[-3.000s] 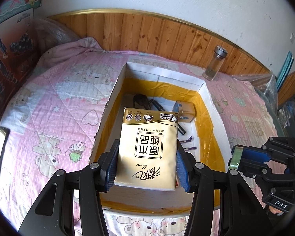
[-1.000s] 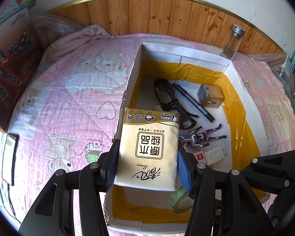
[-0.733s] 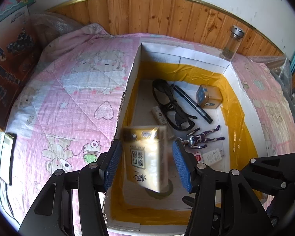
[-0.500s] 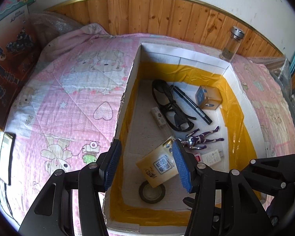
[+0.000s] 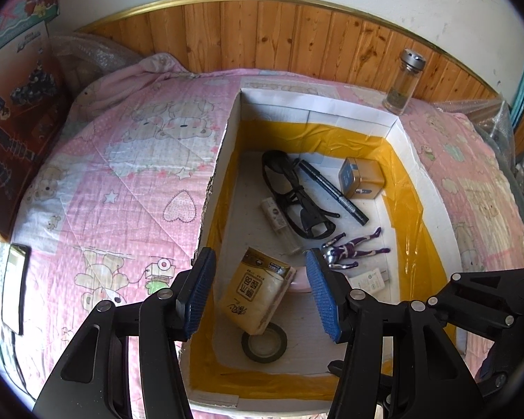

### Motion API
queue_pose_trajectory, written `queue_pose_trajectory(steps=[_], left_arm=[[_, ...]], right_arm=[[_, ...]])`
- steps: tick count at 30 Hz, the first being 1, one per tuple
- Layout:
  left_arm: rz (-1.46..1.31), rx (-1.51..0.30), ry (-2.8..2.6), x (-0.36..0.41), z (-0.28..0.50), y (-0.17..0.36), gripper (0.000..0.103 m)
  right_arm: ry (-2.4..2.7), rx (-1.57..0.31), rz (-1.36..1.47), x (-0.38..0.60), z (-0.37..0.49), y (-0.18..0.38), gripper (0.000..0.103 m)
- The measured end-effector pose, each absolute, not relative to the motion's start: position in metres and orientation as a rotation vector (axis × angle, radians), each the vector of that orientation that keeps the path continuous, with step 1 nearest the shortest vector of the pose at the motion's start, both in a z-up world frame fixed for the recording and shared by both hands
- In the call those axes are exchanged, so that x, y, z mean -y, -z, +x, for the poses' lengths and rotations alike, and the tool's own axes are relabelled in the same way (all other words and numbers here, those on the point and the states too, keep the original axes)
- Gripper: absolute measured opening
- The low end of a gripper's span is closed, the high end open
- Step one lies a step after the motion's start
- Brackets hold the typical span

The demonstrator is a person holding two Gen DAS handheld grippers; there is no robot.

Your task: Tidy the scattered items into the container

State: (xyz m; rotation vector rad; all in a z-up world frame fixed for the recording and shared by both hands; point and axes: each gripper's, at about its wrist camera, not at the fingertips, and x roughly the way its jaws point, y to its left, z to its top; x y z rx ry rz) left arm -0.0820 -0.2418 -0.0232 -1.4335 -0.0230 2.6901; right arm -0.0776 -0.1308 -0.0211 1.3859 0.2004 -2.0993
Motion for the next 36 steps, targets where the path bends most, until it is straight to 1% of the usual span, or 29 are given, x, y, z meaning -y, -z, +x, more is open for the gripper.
queue_pose_trajectory(steps=[6, 10, 13, 15, 17, 21, 23, 26, 29, 36], left_arm=[[-1.394, -0.011, -2.72, 0.234, -0.075, 0.014, 0.057], [-1.399, -0.018, -2.741, 0.232, -0.072, 0.012, 0.057], [-1.385, -0.028, -2.742, 0.228, -0.067, 0.009, 0.057], [-1.377, -0.032, -2.747, 0.225, -0.063, 0.007, 0.057], [-1.372, -0.022, -2.745, 0.221, -0.06, 0.006, 0.057], [-1.342, -0.029, -2.767, 0.213, -0.054, 0.001, 0.057], [-1.326, -0.027, -2.777, 0.207, -0.05, -0.002, 0.063], [-1.288, -0.017, -2.791, 0.197, -0.045, -0.006, 0.065], [-1.265, 0.018, -2.796, 0.191, -0.041, -0.011, 0.066], [-1.234, 0.008, -2.837, 0.178, -0.031, -0.019, 0.066]], right_arm=[[2.136, -0.175, 1.311, 0.114, -0.068, 0.011, 0.048], [2.179, -0.198, 1.238, 0.102, -0.055, 0.001, 0.051], [2.214, -0.235, 1.172, 0.092, -0.043, -0.008, 0.054], [2.24, -0.257, 1.126, 0.086, -0.035, -0.013, 0.059], [2.269, -0.263, 1.077, 0.078, -0.028, -0.019, 0.061], [2.306, -0.24, 1.012, 0.063, -0.019, -0.027, 0.063], [2.305, -0.212, 1.007, 0.057, -0.02, -0.029, 0.063], [2.306, -0.2, 1.008, 0.051, -0.021, -0.03, 0.063], [2.308, -0.19, 1.02, 0.044, -0.021, -0.028, 0.063], [2.311, -0.202, 1.035, 0.035, -0.019, -0.023, 0.063]])
